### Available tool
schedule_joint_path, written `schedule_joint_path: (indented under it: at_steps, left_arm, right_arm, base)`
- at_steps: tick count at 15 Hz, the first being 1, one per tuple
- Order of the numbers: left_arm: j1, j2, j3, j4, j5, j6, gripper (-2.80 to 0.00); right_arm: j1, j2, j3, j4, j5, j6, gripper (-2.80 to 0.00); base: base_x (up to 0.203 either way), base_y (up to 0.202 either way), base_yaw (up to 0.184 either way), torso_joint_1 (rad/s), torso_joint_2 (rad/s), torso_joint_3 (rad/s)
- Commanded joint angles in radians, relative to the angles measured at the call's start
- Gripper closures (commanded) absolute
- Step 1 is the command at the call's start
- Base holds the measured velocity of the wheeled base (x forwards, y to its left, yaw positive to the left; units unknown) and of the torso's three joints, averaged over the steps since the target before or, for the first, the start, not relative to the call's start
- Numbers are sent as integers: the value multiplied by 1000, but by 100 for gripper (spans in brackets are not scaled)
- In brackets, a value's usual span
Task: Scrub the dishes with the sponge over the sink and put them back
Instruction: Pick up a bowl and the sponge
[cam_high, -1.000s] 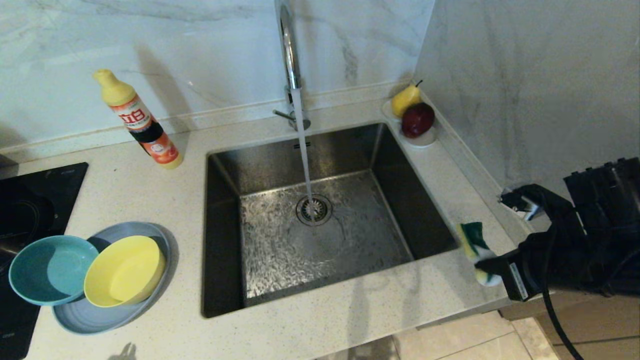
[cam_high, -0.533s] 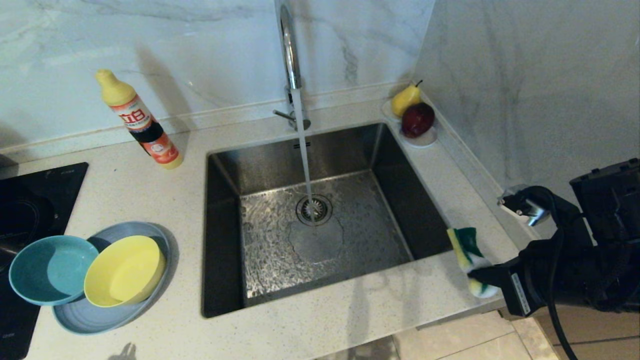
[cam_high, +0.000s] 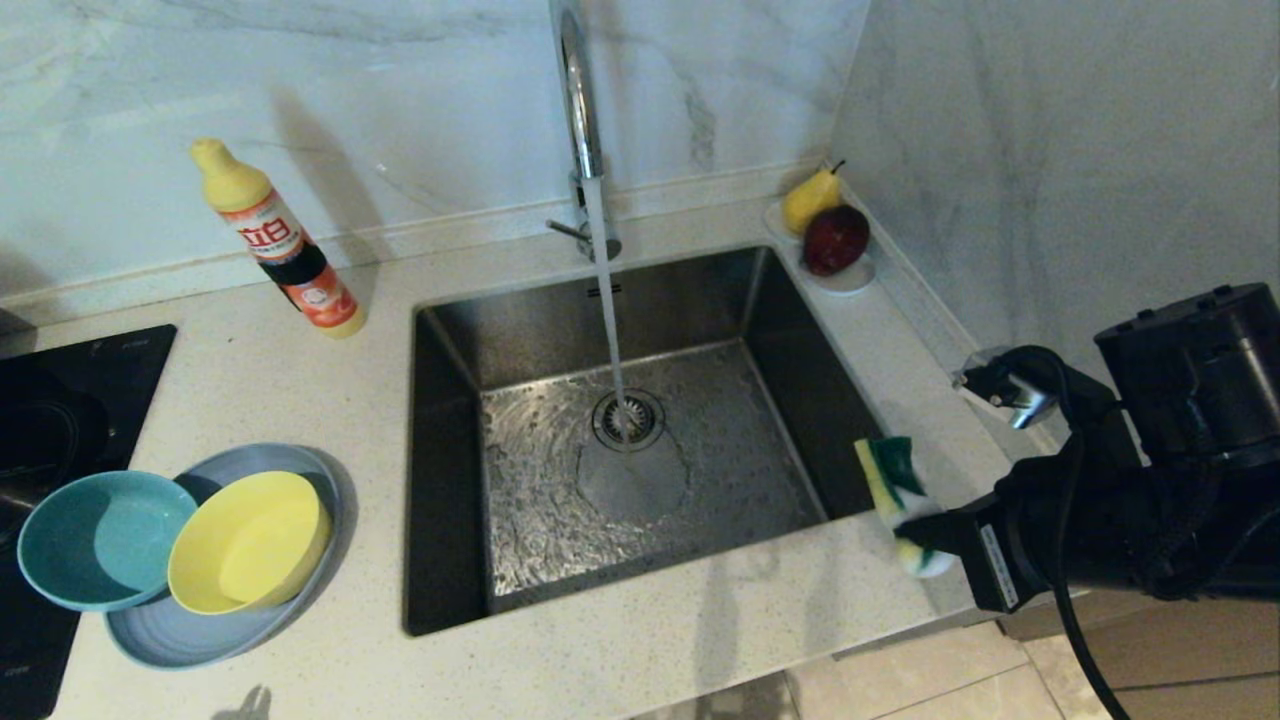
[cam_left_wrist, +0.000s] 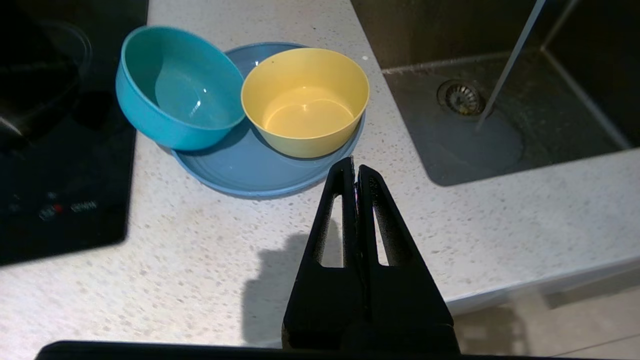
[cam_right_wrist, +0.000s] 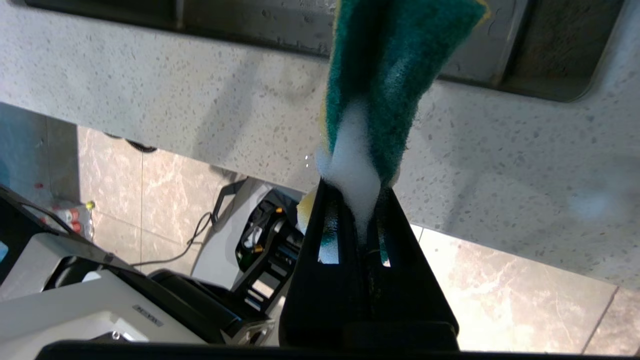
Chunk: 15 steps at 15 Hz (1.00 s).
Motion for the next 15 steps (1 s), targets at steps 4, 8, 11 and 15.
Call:
schedule_joint_path:
  at_steps: [4, 8, 11, 15]
  left_arm:
    - [0, 0, 40, 0, 5, 3, 0]
    - [0, 0, 40, 15, 5, 2, 0]
    - [0, 1, 32, 19, 9, -2, 0]
    - [1, 129, -246, 55, 48, 26, 0]
  right_arm:
    - [0, 38, 3, 5, 4, 79, 0]
    - [0, 44, -5, 6, 3, 79, 0]
    - [0, 45, 3, 6, 3, 79, 0]
    - [-4, 16, 28, 6, 1, 73, 0]
  base:
    - [0, 0, 0, 0, 0, 0]
    - [0, 0, 0, 0, 0, 0]
    - [0, 0, 0, 0, 0, 0]
    - [0, 0, 0, 0, 0, 0]
